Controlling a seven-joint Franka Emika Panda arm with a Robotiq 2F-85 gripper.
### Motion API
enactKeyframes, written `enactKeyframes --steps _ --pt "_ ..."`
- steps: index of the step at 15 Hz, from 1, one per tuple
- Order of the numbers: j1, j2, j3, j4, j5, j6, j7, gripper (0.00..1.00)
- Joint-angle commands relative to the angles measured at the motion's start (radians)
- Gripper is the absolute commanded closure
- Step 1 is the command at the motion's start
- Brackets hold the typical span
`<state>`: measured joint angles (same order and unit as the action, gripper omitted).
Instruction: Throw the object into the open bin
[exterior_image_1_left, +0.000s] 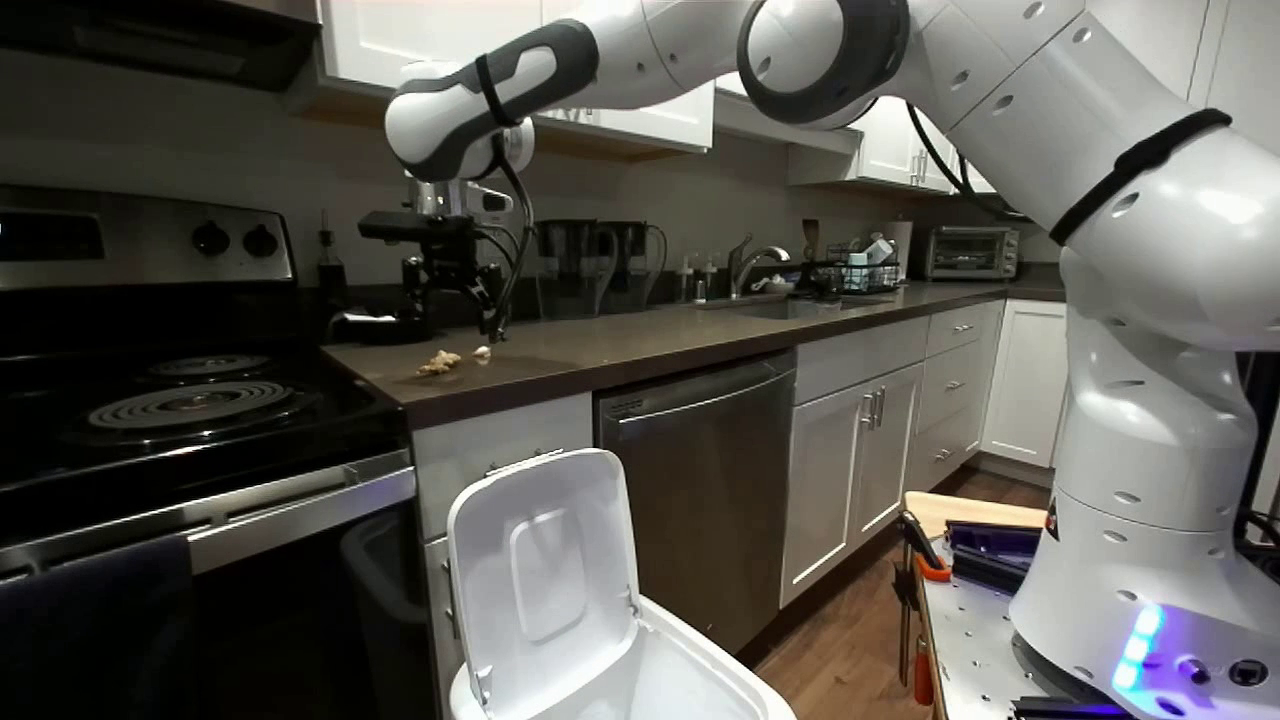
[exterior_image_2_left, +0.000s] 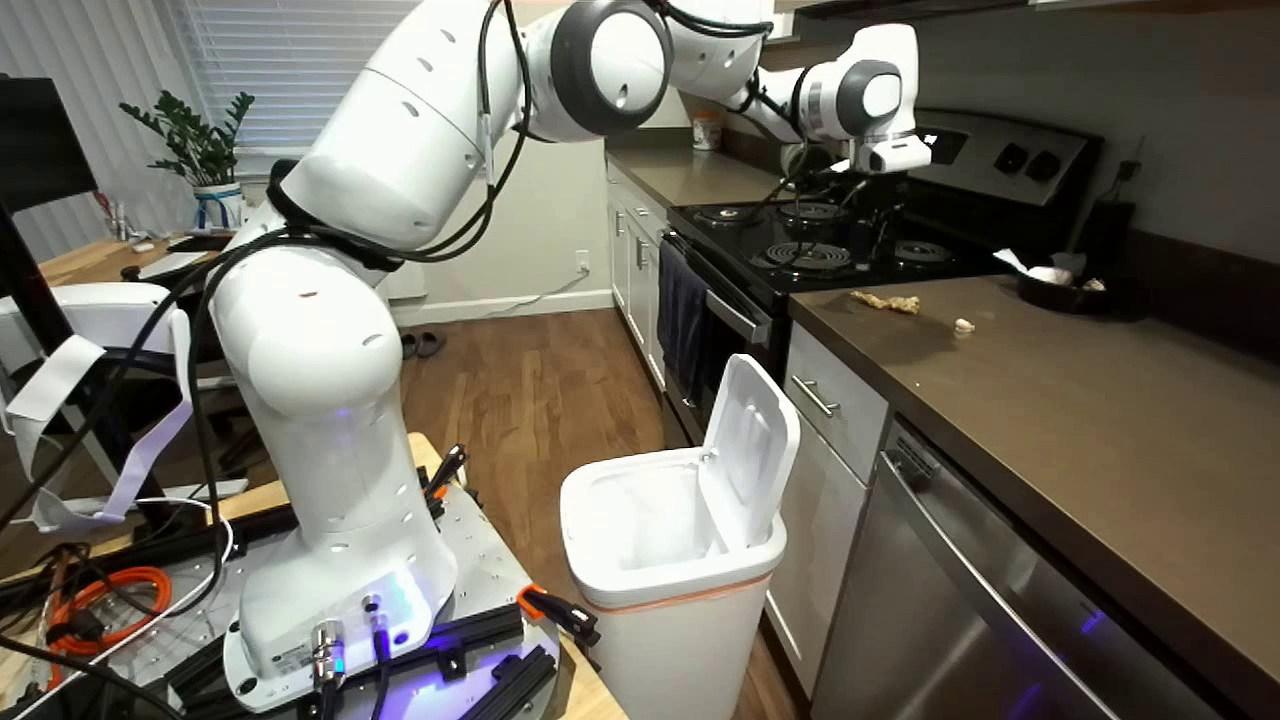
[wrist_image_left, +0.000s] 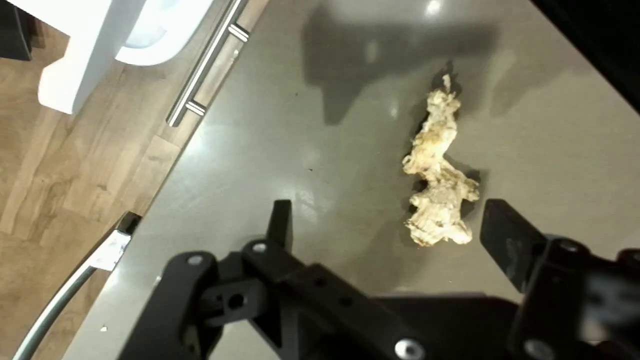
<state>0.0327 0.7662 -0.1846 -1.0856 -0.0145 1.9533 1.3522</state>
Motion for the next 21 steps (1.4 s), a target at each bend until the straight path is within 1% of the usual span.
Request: enactKeyframes --steps 1,2,3,4,5,6,8,10,11,12,13,14,15,16,17,18,20,21 --pt "-0.029 0.087 0.013 0.141 0.012 -0.083 0.045 0.32" --pt "-0.035 0.102 0.018 0.164 0.017 -0.094 0.043 0.25" --pt "-0.038 0.117 0.019 0.186 0.019 -0.097 0.046 0.33" --pt "-0.042 0.127 0.022 0.205 0.022 -0.096 0.043 0.09" --pt "-0.043 0.14 0.022 0.226 0.023 -0.101 0.048 0.07" --pt "-0.045 0.151 0.023 0.244 0.021 -0.102 0.049 0.01" --pt "-0.039 0.173 0.014 0.276 0.022 -0.1 0.052 0.0" --pt "-0.043 0.195 0.02 0.307 0.028 -0.106 0.045 0.0" --pt "-0.044 0.207 0.02 0.32 0.03 -0.109 0.049 0.25" --pt "-0.045 0.217 0.021 0.331 0.031 -0.112 0.049 0.11" --pt "-0.046 0.227 0.022 0.342 0.034 -0.113 0.051 0.28" --pt "-0.044 0.237 0.022 0.35 0.035 -0.112 0.054 0.21" --pt "-0.044 0.247 0.022 0.359 0.036 -0.113 0.055 0.19" --pt "-0.045 0.257 0.022 0.368 0.036 -0.113 0.054 0.28" --pt "-0.045 0.264 0.023 0.376 0.037 -0.117 0.054 0.44" --pt "-0.046 0.274 0.022 0.383 0.037 -0.119 0.055 0.36" --pt "-0.045 0.287 0.02 0.394 0.034 -0.125 0.057 0.59" --pt "-0.042 0.289 0.016 0.397 0.03 -0.13 0.059 0.65"
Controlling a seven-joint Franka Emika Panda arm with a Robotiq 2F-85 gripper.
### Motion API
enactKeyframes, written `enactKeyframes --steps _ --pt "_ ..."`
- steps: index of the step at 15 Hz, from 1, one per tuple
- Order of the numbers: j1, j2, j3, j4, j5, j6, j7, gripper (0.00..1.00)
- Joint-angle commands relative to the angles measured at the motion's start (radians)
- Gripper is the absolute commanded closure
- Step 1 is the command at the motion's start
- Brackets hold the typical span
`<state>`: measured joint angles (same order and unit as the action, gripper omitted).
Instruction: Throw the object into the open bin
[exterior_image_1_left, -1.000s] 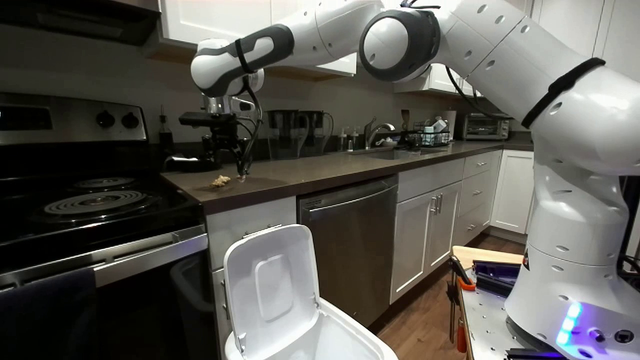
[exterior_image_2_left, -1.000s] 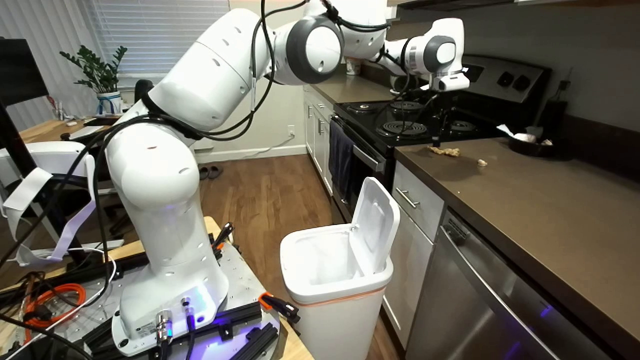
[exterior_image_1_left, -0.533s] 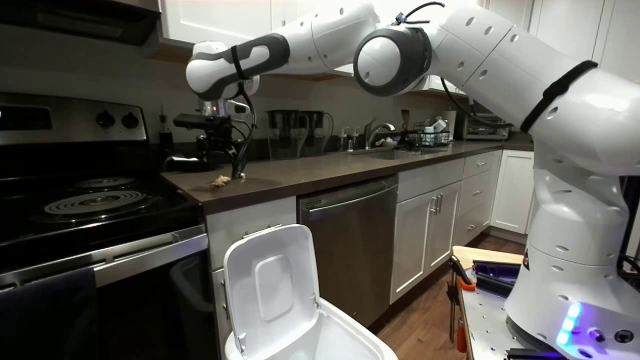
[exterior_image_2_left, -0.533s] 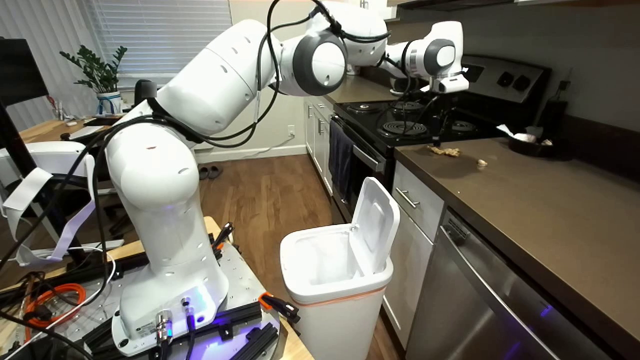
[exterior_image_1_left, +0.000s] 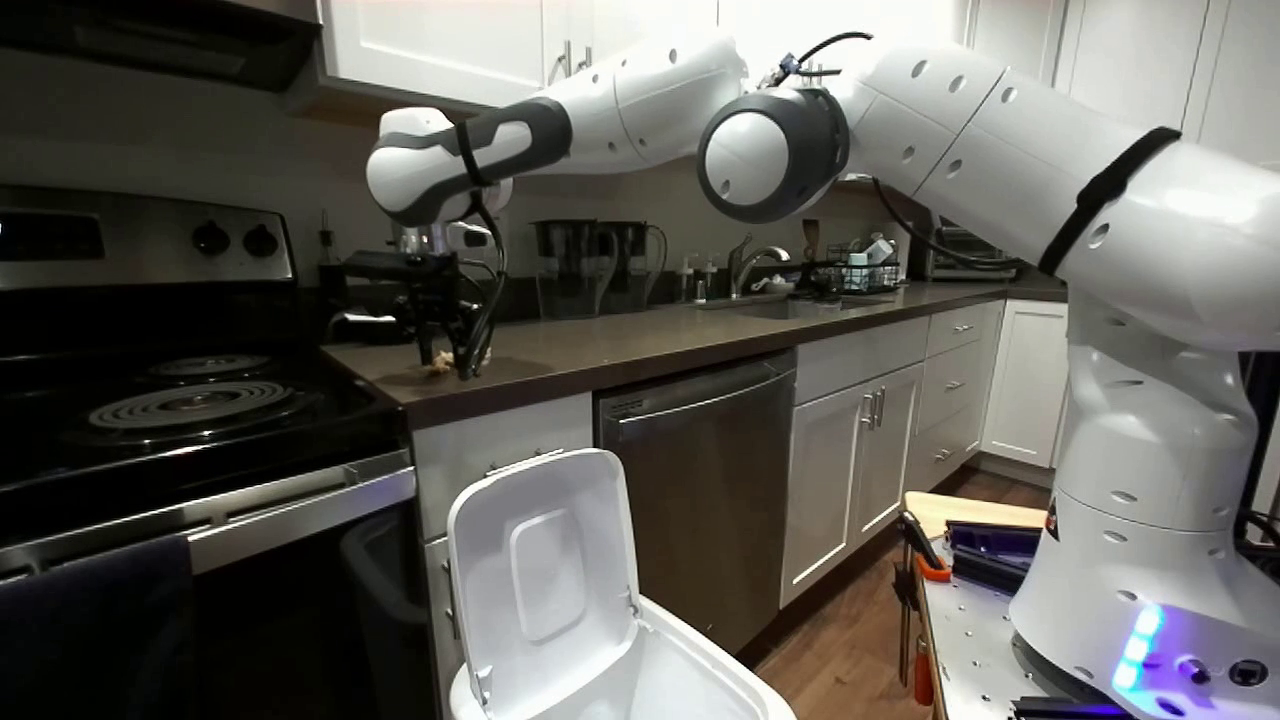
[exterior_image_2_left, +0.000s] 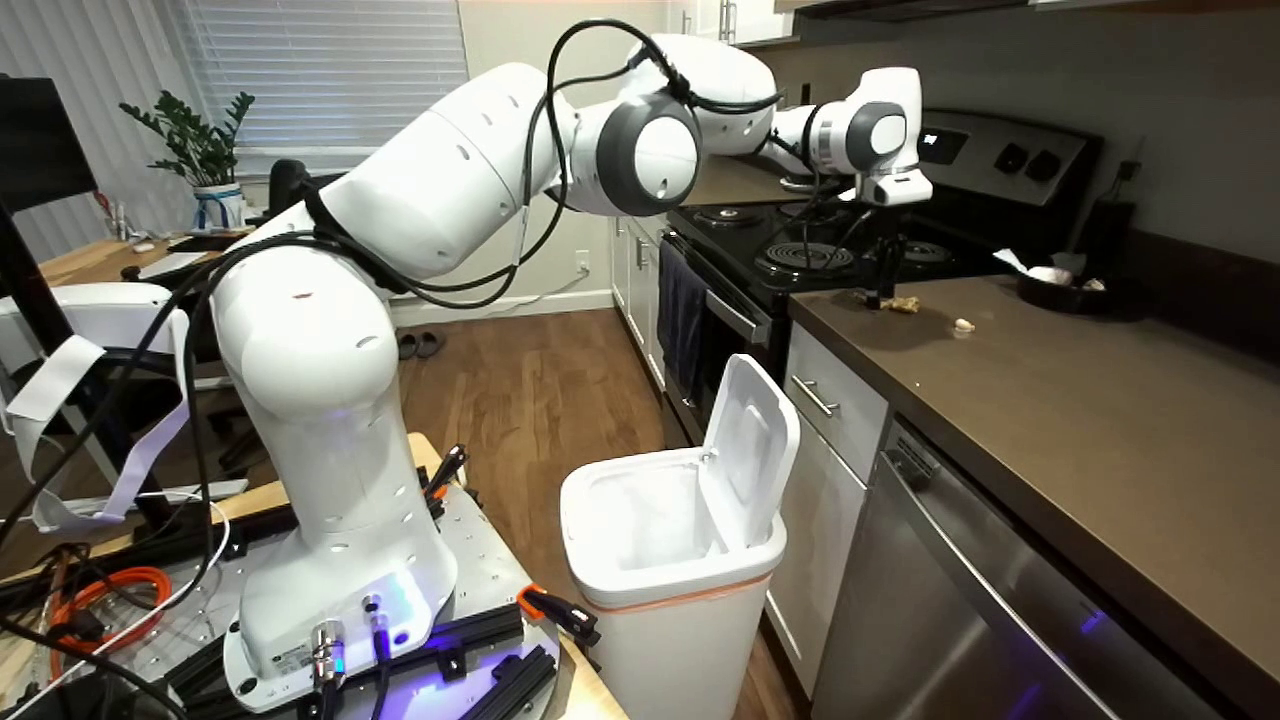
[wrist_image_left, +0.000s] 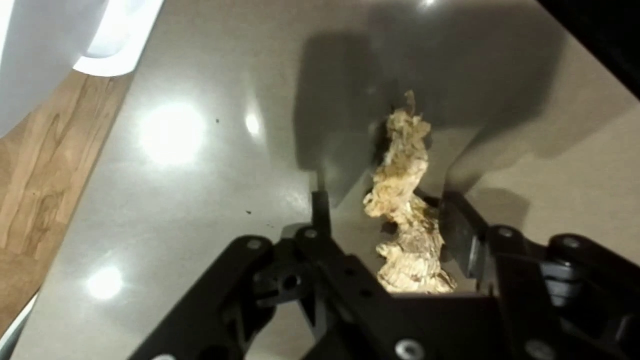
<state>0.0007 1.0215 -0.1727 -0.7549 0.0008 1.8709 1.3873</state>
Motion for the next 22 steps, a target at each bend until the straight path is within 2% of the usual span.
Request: enactKeyframes --steps 1,5,6,11,12,13,17,19,22 --pt "-0.007 0.031 0.001 0.067 0.011 -0.053 0.028 0.72" --pt "0.026 -0.014 -0.025 0.047 -0.021 -0.082 0.039 0.97" --pt "0.035 -0.026 -0.026 0.041 -0.024 -0.086 0.036 1.0" --pt "0.106 -0.108 -0.053 -0.014 -0.056 -0.097 0.04 1.0" --pt "0.116 -0.107 -0.07 -0.011 -0.074 -0.095 0.056 0.74" --pt "0.123 -0.106 -0.084 -0.006 -0.087 -0.095 0.067 0.73" --pt "0.117 -0.082 -0.128 0.008 -0.108 -0.106 0.102 0.49" --pt "0.096 -0.073 -0.135 0.005 -0.089 -0.109 0.098 0.36" --pt "0.045 -0.061 -0.11 0.003 -0.035 -0.108 0.078 0.17"
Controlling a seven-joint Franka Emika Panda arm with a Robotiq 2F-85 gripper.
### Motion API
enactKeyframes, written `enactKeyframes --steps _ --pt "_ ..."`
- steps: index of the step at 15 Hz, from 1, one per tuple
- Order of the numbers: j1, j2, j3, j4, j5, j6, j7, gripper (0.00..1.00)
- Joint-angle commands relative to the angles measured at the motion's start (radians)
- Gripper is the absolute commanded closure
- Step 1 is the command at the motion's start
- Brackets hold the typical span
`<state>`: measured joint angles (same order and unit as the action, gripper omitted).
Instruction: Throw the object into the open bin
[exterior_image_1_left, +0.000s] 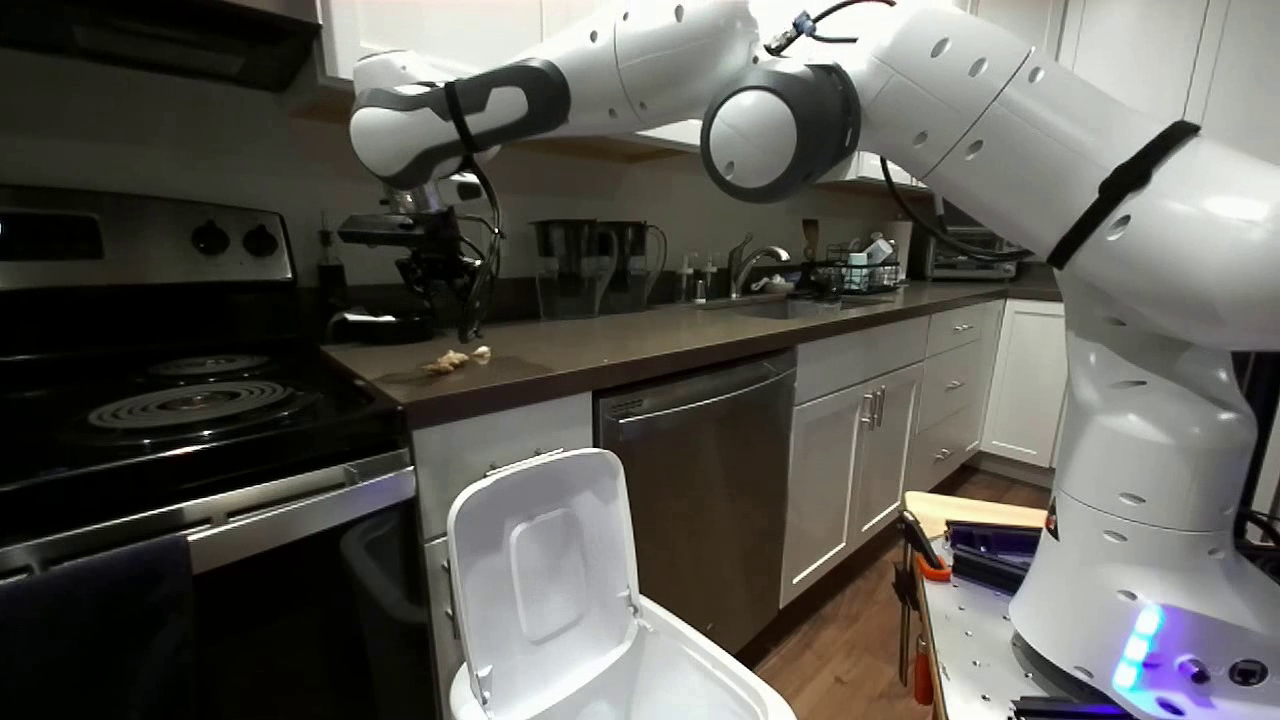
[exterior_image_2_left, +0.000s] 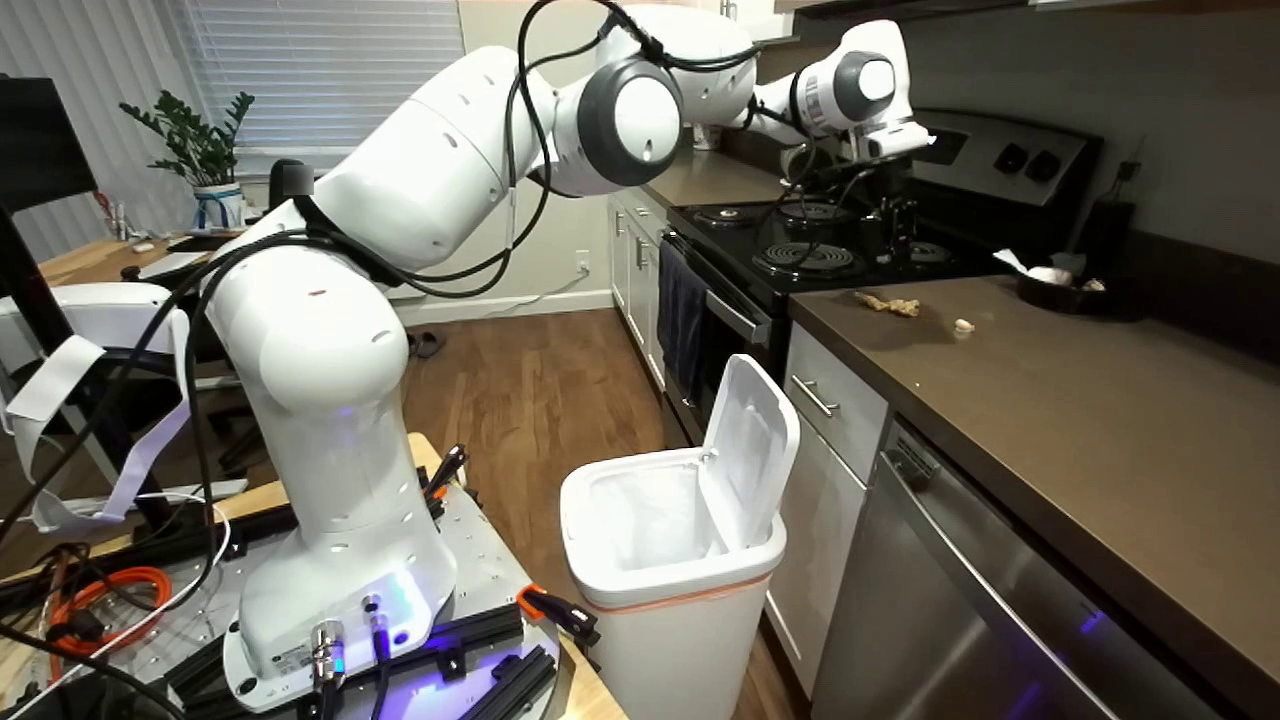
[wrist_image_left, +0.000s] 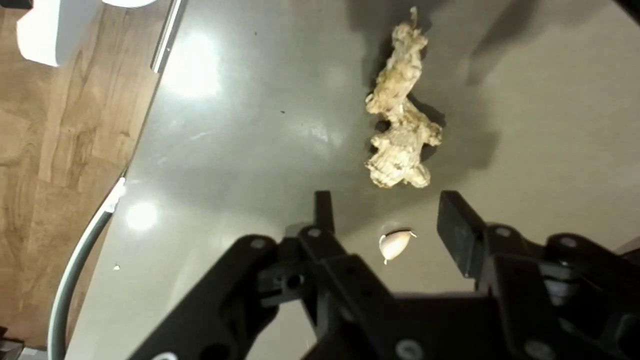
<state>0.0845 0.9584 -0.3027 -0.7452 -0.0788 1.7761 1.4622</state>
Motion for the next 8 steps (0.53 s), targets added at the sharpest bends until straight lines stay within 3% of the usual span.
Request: enactKeyframes --steps 1,3,8 --pt "-0.056 0.006 0.032 -0.006 0.066 -0.012 -0.005 0.12" --pt "-0.086 0.018 0.051 0.002 0.106 -0.013 -0.012 0.0" --pt "-0.125 0.039 0.102 0.019 0.173 -0.011 -0.023 0.0"
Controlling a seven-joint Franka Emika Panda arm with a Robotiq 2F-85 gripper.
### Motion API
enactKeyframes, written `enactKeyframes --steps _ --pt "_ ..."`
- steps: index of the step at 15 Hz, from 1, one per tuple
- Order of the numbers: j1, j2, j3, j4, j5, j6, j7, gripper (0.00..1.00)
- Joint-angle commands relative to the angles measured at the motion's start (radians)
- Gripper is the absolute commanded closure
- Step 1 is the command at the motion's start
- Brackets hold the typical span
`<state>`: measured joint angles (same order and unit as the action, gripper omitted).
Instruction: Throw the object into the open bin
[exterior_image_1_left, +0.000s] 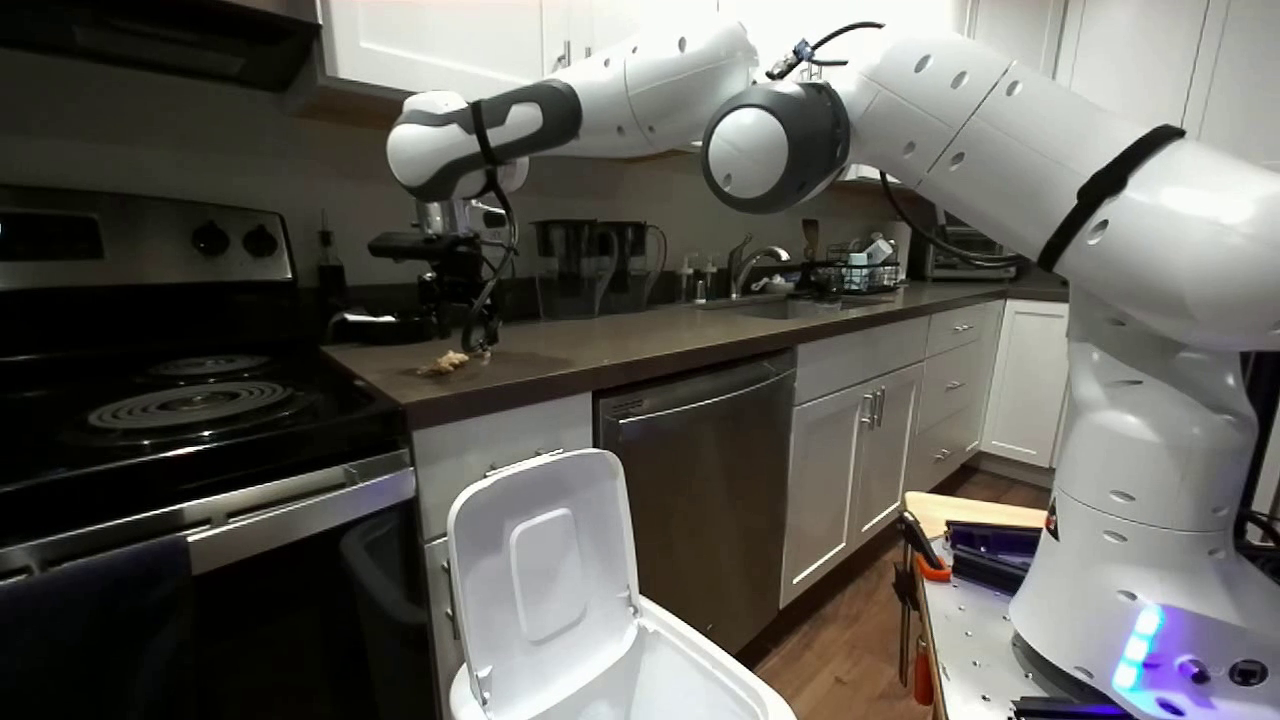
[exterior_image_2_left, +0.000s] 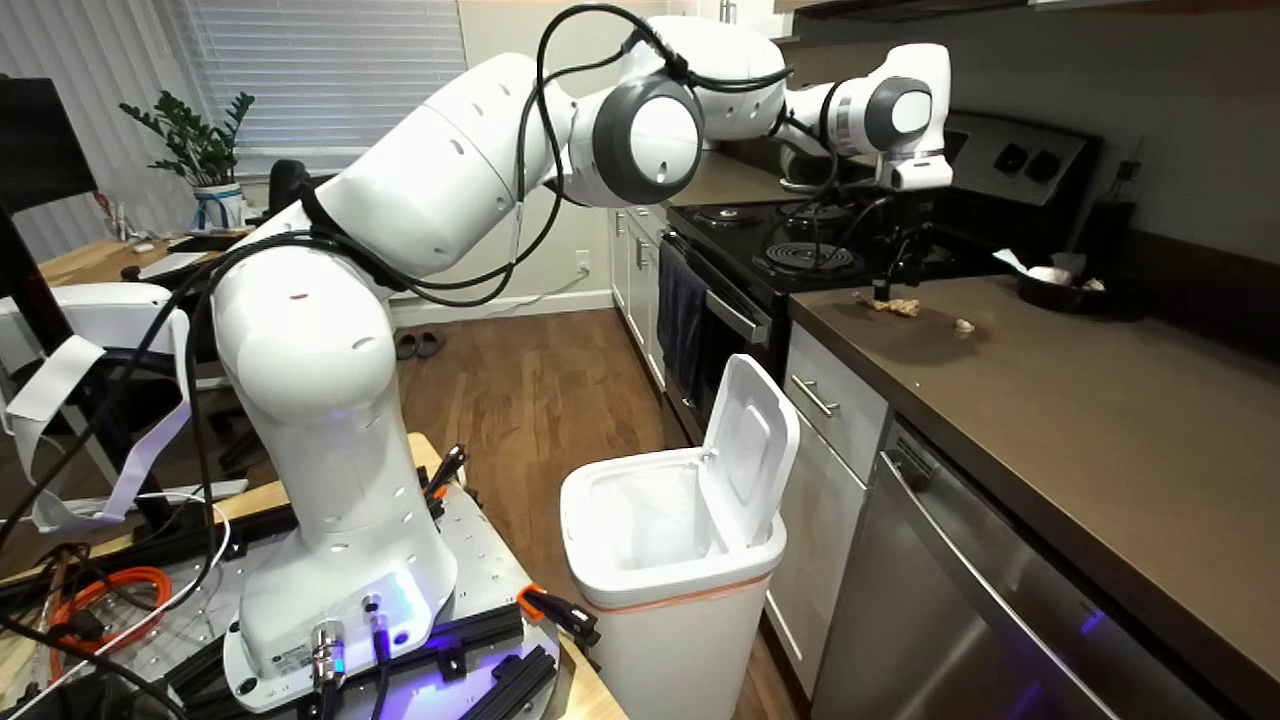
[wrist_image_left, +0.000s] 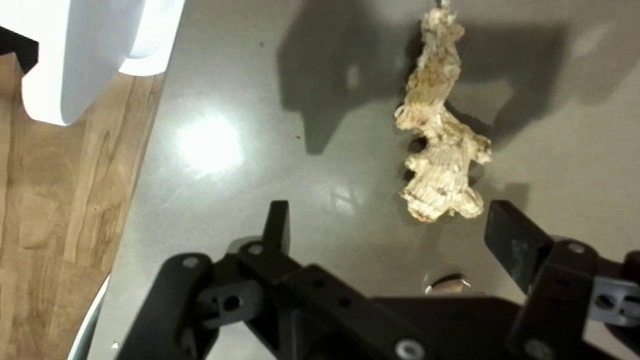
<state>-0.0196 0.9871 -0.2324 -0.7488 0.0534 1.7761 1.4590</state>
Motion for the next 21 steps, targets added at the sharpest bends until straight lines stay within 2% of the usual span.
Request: enactKeyframes --steps 1,2,3,4,8,9,10,11,12,13,17,21 --pt "-0.024 0.014 0.04 0.027 0.044 -0.011 -0.019 0.0" --pt "-0.024 0.016 0.044 0.028 0.047 -0.012 -0.02 0.0" --pt "-0.023 0.021 0.047 0.034 0.047 -0.014 -0.018 0.09" --pt "-0.023 0.023 0.052 0.035 0.046 -0.013 -0.02 0.26" --pt "-0.019 0.038 0.058 0.044 0.032 -0.011 -0.014 0.54" --pt "-0.018 0.043 0.057 0.046 0.029 -0.008 -0.014 0.4" --pt "-0.018 0.046 0.057 0.048 0.028 -0.008 -0.016 0.16" --pt "-0.019 0.051 0.057 0.051 0.027 -0.006 -0.018 0.2" --pt "-0.02 0.056 0.057 0.056 0.027 -0.004 -0.018 0.5" --pt "-0.02 0.06 0.056 0.06 0.027 -0.002 -0.017 0.11" --pt "-0.021 0.068 0.054 0.069 0.025 -0.006 -0.017 0.0" --pt "-0.021 0.079 0.049 0.088 0.021 0.003 -0.011 0.0"
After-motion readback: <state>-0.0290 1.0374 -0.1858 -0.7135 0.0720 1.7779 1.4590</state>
